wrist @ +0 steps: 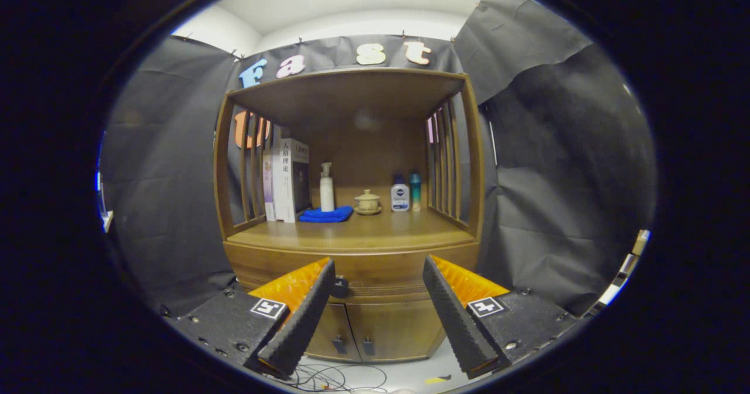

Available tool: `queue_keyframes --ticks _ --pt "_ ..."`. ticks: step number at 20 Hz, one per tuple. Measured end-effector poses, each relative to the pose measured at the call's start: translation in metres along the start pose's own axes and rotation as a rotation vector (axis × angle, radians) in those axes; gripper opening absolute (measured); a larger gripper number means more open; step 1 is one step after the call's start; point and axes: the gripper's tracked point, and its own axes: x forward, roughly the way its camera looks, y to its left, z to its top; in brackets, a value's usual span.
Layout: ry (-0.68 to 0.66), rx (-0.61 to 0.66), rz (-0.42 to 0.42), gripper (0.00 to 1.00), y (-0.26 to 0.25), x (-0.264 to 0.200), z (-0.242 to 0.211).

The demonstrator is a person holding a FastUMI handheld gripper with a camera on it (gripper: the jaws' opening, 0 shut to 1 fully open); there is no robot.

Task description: Pull open the drawer, take out the items inside it, and place them on the countertop above the cabinet.

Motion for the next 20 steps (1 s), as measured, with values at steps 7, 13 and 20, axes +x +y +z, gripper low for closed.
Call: queue_keyframes --ticks 7,13,20 --pt "0.051 -0.016 0.026 0.98 0.033 0.074 -0.039" --pt "0.148 -0.06 0.051 0.79 0.055 0.113 -0.093" --pt "0.185 -0.082 0.028 0.65 0.057 0.136 -0.125"
